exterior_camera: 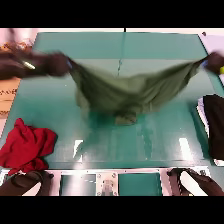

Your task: Fold the shirts.

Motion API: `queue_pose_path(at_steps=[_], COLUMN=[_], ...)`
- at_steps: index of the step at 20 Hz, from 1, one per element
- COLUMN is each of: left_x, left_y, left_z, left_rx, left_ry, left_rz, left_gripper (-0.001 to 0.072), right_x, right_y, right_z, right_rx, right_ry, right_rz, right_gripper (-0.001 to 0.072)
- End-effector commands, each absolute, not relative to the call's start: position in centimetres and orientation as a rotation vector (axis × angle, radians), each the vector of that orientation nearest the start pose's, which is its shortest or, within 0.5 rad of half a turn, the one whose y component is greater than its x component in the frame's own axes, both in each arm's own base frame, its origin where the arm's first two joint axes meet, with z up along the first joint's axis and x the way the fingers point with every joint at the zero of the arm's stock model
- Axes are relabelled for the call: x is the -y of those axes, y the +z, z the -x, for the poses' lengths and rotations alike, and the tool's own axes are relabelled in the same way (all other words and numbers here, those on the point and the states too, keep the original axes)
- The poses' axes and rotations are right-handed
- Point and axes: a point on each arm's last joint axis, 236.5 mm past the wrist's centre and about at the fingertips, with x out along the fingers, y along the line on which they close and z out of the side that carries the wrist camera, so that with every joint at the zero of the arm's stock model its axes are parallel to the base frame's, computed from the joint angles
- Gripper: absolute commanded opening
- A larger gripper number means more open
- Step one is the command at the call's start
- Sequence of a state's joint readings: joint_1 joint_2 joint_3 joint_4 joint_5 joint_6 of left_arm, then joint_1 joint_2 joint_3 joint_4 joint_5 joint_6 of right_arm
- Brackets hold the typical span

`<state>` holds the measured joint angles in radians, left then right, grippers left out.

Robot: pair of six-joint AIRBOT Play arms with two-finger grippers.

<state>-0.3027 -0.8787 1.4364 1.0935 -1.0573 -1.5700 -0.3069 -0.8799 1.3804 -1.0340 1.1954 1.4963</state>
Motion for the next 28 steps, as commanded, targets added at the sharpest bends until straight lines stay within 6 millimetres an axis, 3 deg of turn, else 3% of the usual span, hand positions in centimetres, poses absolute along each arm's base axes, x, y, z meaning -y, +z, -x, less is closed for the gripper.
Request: queue_pose_path(at_steps=[1,3,5,7,9,11,13,14,18,20,22,23,24,25,28], left_x=[15.8,14.0,11.8,9.6,9.3,10.3,11.6,12.6,17.7,20.5,22.7,23.2,22.9,22.2,18.2], left_y=[44.8,48.5,49.4,47.6,44.5,40.0,33.9,30.0,14.9,9.2,5.4,4.3,4.0,4.2,6.7], left_z=[-27.3,-25.5,-25.4,-27.1,-29.5,-32.9,-37.4,-39.8,-47.7,-50.4,-51.2,-51.0,-50.5,-49.9,-46.7], left_rx=[-0.2,-0.098,-0.073,-0.126,-0.223,-0.341,-0.475,-0.549,-0.775,-0.837,-0.903,-0.937,-0.965,-1.002,-1.187], left_ry=[-0.59,-0.548,-0.462,-0.351,-0.313,-0.311,-0.312,-0.323,-0.419,-0.462,-0.491,-0.499,-0.503,-0.505,-0.491], left_rz=[0.147,0.096,0.043,-0.016,-0.048,-0.072,-0.089,-0.103,-0.069,0.033,0.163,0.195,0.191,0.184,0.214], left_gripper=[0.002,0.002,0.002,0.0021,0.002,0.0021,0.0021,0.0021,0.0021,0.0021,0.0023,0.0091,0.0411,0.0607,0.0609], right_x=[-0.6,-0.4,-0.2,-0.1,0.6,1.6,2.4,2.6,2.7,3.2,3.6,3.7,3.7,3.9,4.3], right_y=[40.0,44.4,46.6,45.8,43.0,38.1,30.4,25.7,6.7,0.1,-3.7,-4.8,-5.6,-6.1,-6.2], right_z=[-29.3,-26.3,-24.6,-24.8,-26.7,-29.3,-31.4,-32.1,-31.3,-30.7,-30.5,-30.6,-30.7,-30.9,-31.8], right_rx=[-0.269,-0.122,-0.043,-0.068,-0.151,-0.271,-0.442,-0.545,-0.919,-1.009,-1.075,-1.106,-1.132,-1.149,-1.152], right_ry=[0.098,0.055,0.024,0.02,0.018,0.014,0.002,-0.003,-0.068,-0.13,-0.169,-0.176,-0.18,-0.181,-0.173], right_rz=[-0.278,-0.225,-0.194,-0.194,-0.225,-0.282,-0.359,-0.408,-0.586,-0.648,-0.682,-0.694,-0.703,-0.707,-0.691], right_gripper=[0.0013,0.0013,0.0013,0.0013,0.0014,0.0014,0.0013,0.0013,0.0014,0.0014,0.0014,0.0014,0.0014,0.0013,0.0014])
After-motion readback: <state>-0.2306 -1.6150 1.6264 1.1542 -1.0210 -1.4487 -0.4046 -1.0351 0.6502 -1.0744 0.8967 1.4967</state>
